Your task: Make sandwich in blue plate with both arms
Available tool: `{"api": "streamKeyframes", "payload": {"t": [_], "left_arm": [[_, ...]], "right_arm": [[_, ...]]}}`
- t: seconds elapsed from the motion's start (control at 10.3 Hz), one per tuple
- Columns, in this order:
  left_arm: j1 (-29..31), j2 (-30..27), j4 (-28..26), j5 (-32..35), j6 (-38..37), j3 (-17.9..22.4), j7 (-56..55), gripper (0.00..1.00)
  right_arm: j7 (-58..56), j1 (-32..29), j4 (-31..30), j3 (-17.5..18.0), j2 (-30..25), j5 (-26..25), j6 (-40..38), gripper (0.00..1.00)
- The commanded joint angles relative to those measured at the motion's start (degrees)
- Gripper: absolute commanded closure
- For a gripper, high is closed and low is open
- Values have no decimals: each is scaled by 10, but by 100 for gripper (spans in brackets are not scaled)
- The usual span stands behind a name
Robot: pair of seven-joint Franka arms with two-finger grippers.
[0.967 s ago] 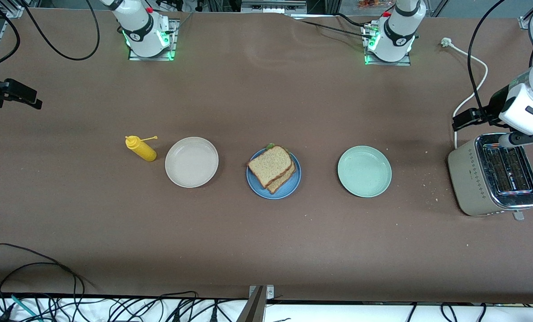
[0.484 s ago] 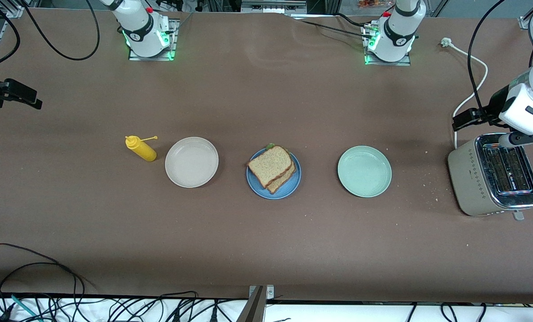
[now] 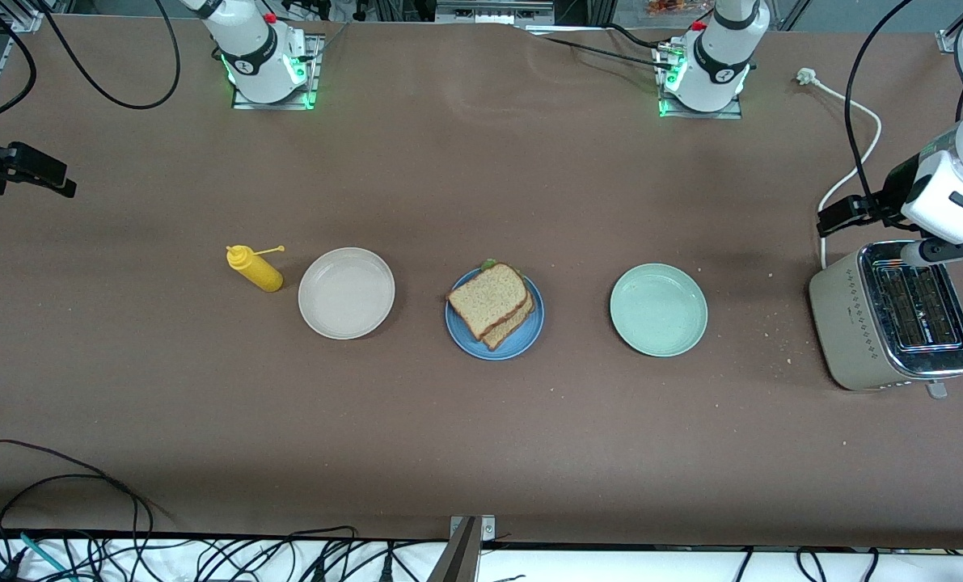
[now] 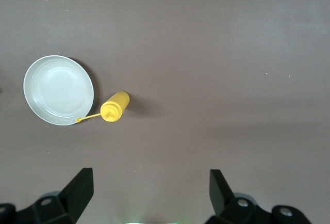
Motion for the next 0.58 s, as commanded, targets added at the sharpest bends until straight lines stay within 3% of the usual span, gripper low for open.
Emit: {"api": "streamKeyframes", "payload": {"t": [0.0,0.48], "left_arm": [[-2,-5,-2,5,-3,0,13,0],[-3,-4,-3,5,-3,0,13,0]], "right_arm": [[0,0,13,2,0,-6,-13,0],[14,8,12,22,1,-17,-13,0]]}}
